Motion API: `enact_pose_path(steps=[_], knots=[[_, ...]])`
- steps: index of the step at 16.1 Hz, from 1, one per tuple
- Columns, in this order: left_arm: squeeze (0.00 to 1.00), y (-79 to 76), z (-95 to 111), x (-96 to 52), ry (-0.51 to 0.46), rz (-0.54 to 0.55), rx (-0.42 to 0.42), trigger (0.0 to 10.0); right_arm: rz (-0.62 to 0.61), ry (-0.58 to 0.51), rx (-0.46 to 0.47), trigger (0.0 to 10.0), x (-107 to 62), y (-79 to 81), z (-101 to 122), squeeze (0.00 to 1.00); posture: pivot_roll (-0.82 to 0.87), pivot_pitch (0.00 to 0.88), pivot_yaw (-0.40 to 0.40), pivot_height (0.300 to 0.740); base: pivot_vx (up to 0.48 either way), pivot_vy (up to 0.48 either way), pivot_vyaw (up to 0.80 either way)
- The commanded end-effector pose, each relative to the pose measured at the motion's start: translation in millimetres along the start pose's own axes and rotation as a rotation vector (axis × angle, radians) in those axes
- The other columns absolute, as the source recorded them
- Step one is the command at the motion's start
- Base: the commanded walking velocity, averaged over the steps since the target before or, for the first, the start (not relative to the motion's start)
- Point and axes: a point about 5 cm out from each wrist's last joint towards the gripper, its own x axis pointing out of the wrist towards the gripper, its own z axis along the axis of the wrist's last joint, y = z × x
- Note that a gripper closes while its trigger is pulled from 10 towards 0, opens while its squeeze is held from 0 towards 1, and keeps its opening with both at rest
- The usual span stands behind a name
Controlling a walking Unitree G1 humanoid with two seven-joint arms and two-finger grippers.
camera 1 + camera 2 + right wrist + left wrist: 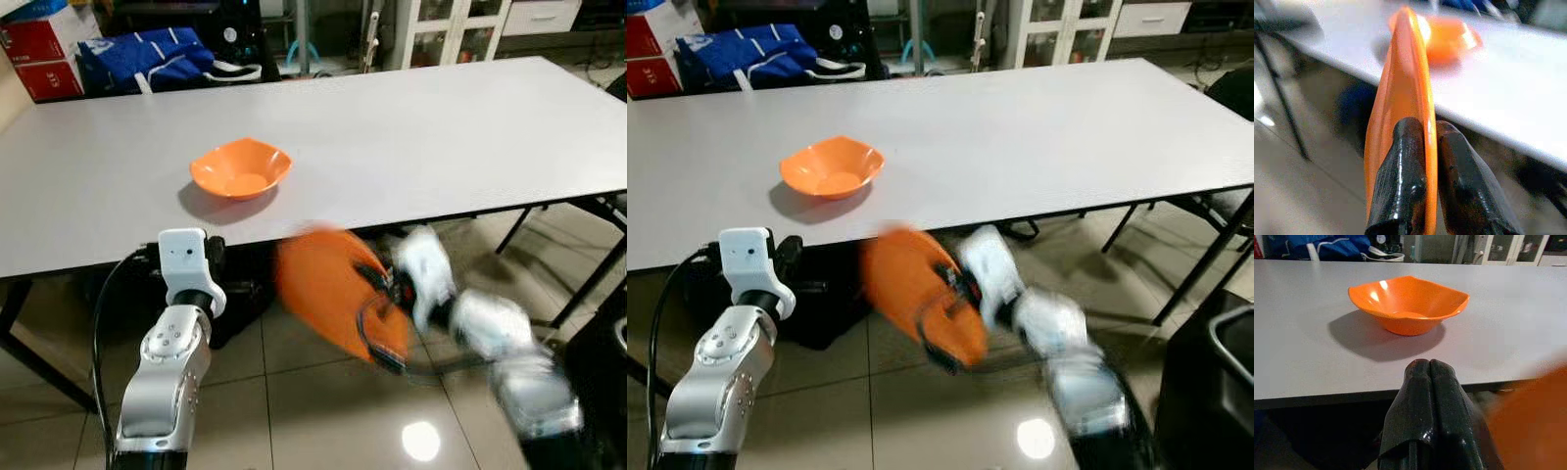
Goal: Setting the table
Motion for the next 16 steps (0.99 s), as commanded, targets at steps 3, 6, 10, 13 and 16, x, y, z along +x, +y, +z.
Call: enact_pose_path(steps=[3,6,10,13,16], knots=[[0.00,-1.7,3.8,4.5,0.000,-0.017,0.008,10.0,-0.028,-0.212,0.065,10.0,7.9,-34.3,57.8,0.00,-0.17,0.000,0.085,0.740,0.000,0.000,0.00],[0.00,-4.8,6.3,5.2,-0.010,-0.041,0.032,10.0,-0.113,-0.337,0.175,10.0,23.2,-57.3,84.5,0.00,-0.16,0.000,0.084,0.740,0.000,0.000,0.00],[0.00,-4.5,9.1,4.6,-0.023,-0.046,0.032,10.0,-0.333,-0.413,0.323,10.0,36.5,-91.0,91.7,0.00,-0.15,0.000,0.090,0.740,0.000,0.000,0.00],[0.00,-5.2,13.2,3.7,-0.034,-0.063,0.036,10.0,-0.513,-0.360,0.355,10.0,39.1,-113.1,75.2,0.00,-0.14,0.000,0.091,0.740,0.000,0.000,0.00],[0.00,-6.0,15.8,1.5,-0.038,-0.082,0.036,10.0,-0.670,-0.315,0.405,10.0,38.2,-128.2,60.4,0.00,-0.12,0.000,0.096,0.740,0.000,0.000,0.00]])
